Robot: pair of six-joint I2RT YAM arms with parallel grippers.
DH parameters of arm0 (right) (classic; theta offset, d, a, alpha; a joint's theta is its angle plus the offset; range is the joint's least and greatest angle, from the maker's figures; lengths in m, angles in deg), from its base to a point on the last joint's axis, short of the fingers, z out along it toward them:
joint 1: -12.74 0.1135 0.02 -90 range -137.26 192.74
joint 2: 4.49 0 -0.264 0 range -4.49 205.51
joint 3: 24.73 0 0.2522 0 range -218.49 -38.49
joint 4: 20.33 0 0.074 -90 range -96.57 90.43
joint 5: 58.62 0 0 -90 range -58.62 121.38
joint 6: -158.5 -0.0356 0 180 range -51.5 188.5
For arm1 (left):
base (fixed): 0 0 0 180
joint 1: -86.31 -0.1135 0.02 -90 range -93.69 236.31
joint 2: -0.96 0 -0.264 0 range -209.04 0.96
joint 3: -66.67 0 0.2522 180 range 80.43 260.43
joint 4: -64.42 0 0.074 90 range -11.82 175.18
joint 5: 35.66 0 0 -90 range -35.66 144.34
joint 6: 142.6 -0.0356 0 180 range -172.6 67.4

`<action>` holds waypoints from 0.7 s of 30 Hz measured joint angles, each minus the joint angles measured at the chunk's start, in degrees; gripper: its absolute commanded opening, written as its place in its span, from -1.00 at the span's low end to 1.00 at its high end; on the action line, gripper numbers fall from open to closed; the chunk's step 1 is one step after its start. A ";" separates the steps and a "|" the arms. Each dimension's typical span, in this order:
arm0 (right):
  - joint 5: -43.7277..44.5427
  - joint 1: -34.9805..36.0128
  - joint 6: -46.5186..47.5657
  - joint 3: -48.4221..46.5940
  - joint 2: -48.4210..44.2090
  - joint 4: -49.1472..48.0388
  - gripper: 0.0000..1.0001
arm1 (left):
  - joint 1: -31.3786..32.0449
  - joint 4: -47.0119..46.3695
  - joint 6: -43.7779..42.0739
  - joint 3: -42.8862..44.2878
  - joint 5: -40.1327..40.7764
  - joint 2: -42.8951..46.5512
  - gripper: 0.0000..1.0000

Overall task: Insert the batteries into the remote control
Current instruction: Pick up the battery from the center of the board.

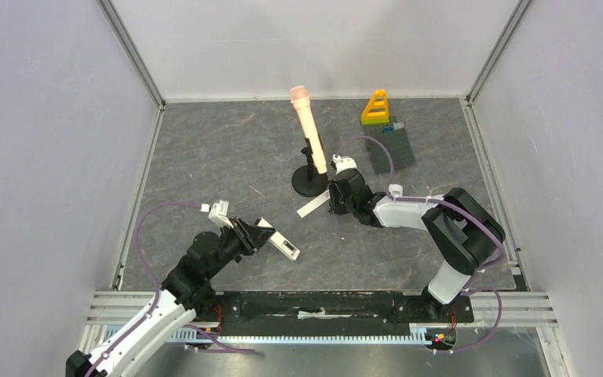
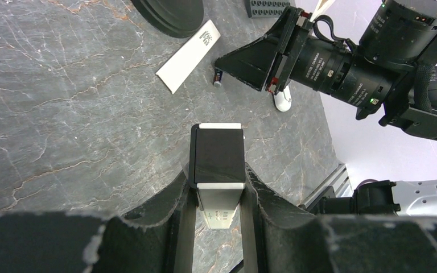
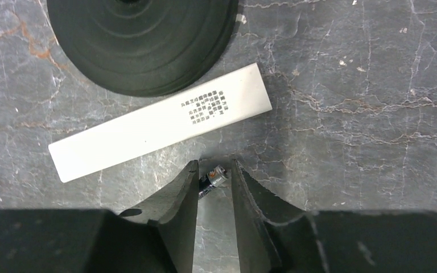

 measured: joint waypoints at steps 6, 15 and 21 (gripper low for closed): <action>0.55 0.66 1.62 -0.20 -1.07 2.97 -0.02 | 0.00 0.04 -0.04 -0.11 0.00 0.42 -0.96; 4.61 2.71 -0.76 -3.78 -0.63 11.93 0.00 | 0.00 0.09 -0.55 -0.17 0.09 0.42 -0.96; 7.80 4.48 -4.57 -6.40 1.05 15.63 -0.35 | 0.00 0.07 -0.87 -0.46 1.22 0.42 -0.96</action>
